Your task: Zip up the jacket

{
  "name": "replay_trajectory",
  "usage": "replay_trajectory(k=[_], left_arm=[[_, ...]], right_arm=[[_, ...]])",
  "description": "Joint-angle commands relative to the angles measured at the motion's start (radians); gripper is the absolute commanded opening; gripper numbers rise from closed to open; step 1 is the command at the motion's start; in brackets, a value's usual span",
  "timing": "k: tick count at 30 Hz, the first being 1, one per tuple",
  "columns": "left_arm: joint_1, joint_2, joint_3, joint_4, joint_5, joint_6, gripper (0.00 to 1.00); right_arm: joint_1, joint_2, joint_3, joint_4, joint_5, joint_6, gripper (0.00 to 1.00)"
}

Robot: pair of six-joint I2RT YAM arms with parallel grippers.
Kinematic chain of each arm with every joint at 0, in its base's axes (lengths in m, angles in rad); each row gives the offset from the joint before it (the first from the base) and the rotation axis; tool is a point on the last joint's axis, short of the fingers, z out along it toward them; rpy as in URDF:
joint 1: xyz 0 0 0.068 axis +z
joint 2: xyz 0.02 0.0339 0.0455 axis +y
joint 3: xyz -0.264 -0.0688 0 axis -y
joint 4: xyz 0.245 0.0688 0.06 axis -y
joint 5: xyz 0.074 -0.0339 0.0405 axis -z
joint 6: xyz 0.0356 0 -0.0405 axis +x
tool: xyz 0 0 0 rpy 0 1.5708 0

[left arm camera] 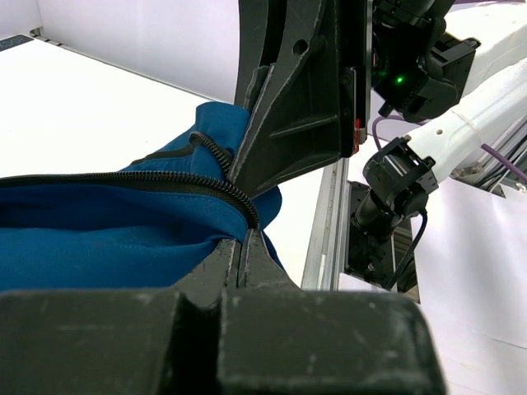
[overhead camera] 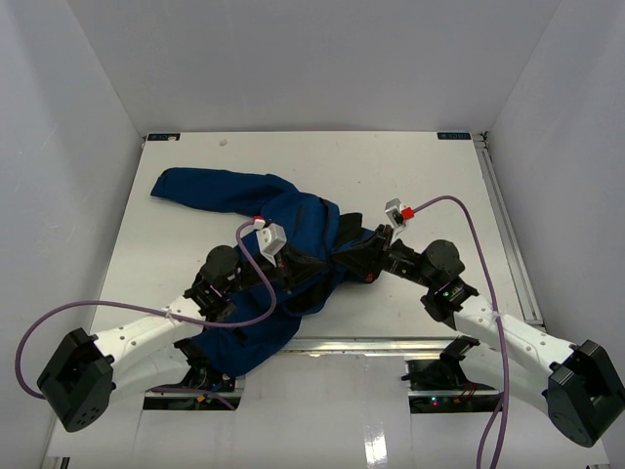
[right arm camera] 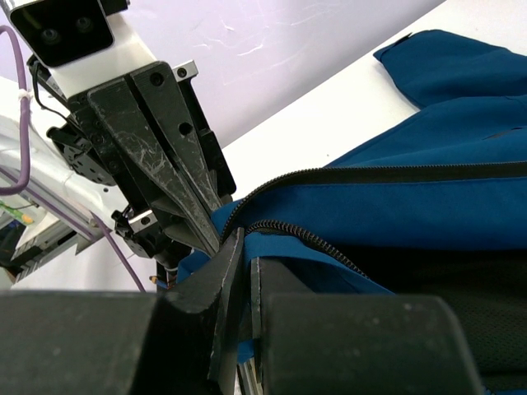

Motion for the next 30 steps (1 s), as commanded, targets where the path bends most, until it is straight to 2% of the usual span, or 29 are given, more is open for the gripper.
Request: replay_trajectory(k=[1,15,30], left_arm=[[-0.017,0.024,0.010,-0.102,0.042,0.016,0.00],[-0.026,0.053,0.029,-0.151,0.002,0.045,0.00],[-0.040,0.100,0.064,-0.192,0.040,0.065,0.00]], right_arm=[[-0.021,-0.029,0.099,0.112,0.086,0.009,0.08],[-0.054,-0.036,0.127,0.081,0.071,0.018,0.08],[-0.101,-0.011,0.153,0.064,0.046,0.031,0.08]])
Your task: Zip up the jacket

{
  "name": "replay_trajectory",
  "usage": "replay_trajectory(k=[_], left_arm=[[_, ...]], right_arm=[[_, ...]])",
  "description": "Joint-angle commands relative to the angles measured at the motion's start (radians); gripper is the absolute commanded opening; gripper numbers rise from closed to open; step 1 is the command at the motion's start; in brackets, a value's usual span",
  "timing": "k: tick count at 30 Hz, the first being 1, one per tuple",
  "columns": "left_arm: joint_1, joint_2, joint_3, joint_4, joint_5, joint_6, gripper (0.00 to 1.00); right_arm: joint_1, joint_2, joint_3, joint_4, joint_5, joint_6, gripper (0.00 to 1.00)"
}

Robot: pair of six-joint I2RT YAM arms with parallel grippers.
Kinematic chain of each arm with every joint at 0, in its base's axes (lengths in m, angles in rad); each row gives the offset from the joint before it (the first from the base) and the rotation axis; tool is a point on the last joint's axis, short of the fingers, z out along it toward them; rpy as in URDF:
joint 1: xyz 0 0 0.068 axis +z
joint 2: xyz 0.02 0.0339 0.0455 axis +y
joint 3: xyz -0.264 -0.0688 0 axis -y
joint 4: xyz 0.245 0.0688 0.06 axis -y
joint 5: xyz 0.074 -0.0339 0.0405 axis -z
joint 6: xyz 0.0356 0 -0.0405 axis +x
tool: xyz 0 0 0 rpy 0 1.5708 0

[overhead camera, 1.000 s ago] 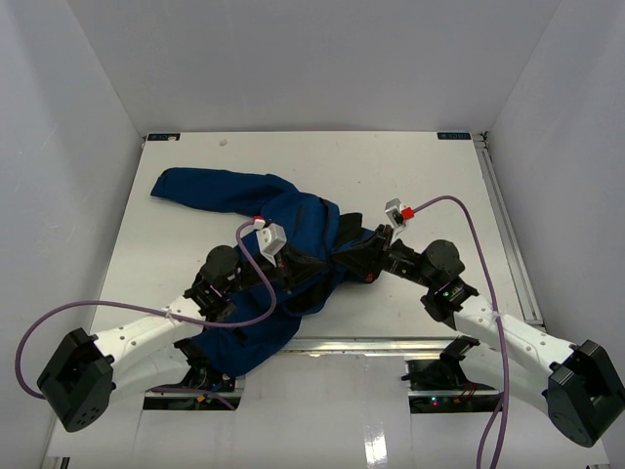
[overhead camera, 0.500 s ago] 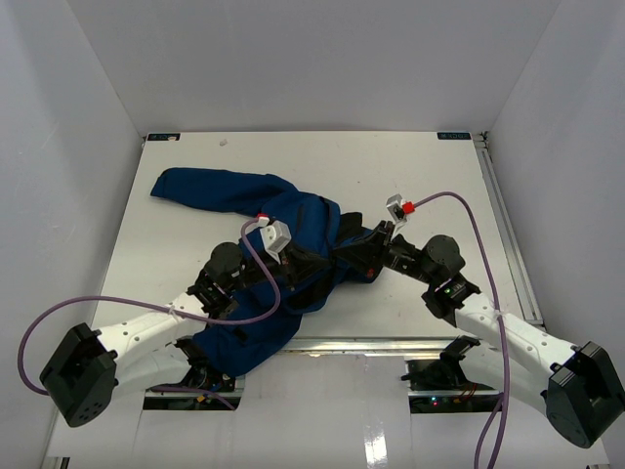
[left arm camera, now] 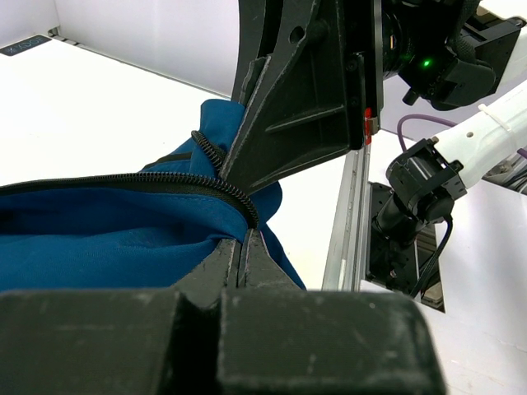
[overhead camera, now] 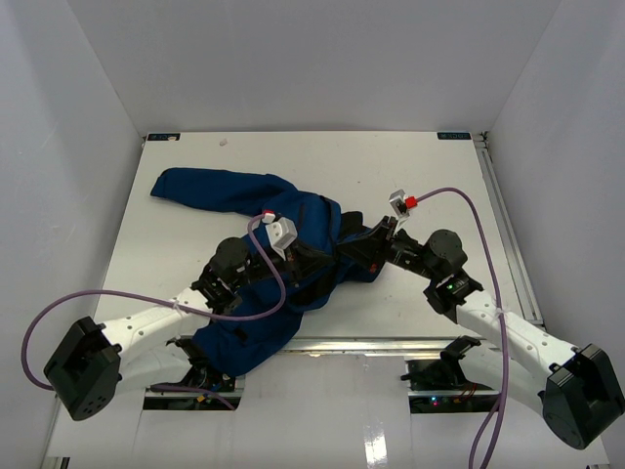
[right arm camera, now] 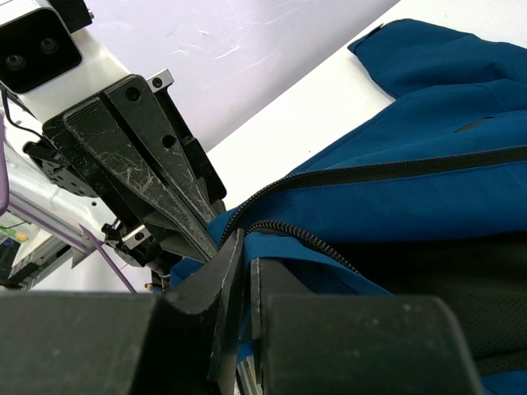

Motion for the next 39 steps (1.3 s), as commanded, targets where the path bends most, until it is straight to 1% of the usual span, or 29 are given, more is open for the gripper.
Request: replay_trajectory(k=[1,5,7,10,12,14,19,23,27,32,35,36,38,39], left_arm=[[-0.025,0.028,-0.003,-0.160,0.083,0.011,0.00],[-0.026,0.061,0.012,-0.171,0.093,-0.006,0.00],[-0.025,0.079,0.018,-0.159,0.096,-0.053,0.00],[-0.026,0.108,0.018,-0.108,0.140,-0.126,0.00],[-0.025,0.133,0.023,-0.094,0.173,-0.160,0.00],[-0.025,0.165,0.043,-0.114,0.199,-0.176,0.00],[-0.026,0.220,0.096,-0.178,0.229,-0.230,0.00],[-0.024,0.223,0.108,-0.225,0.223,-0.259,0.00],[-0.008,0.217,0.114,-0.220,0.244,-0.319,0.00],[0.031,0.218,0.137,-0.226,0.275,-0.385,0.00],[0.050,0.225,0.139,-0.208,0.290,-0.432,0.00],[0.060,0.227,0.138,-0.200,0.294,-0.454,0.00],[0.080,0.227,0.131,-0.181,0.308,-0.498,0.00],[0.091,0.225,0.125,-0.166,0.317,-0.526,0.00]], right_arm=[[-0.034,-0.015,0.094,0.169,0.065,0.013,0.08],[-0.038,-0.018,0.060,0.170,0.056,0.015,0.08],[-0.037,-0.019,0.035,0.163,0.054,0.006,0.08],[-0.038,-0.034,-0.013,0.127,0.048,-0.021,0.08],[-0.038,-0.052,-0.069,0.160,0.048,-0.018,0.08],[-0.038,-0.060,-0.118,0.188,0.049,-0.007,0.09],[-0.037,-0.074,-0.152,0.178,0.062,-0.001,0.17],[-0.038,-0.129,-0.168,0.158,0.079,-0.001,0.23],[-0.038,-0.184,-0.172,0.030,0.126,-0.031,0.34],[-0.037,-0.294,-0.207,-0.095,0.198,-0.046,0.45],[-0.038,-0.367,-0.181,-0.241,0.275,-0.083,0.53],[-0.038,-0.387,-0.163,-0.274,0.300,-0.103,0.57],[-0.038,-0.409,-0.123,-0.371,0.350,-0.146,0.69],[-0.037,-0.409,-0.087,-0.410,0.375,-0.180,0.73]])
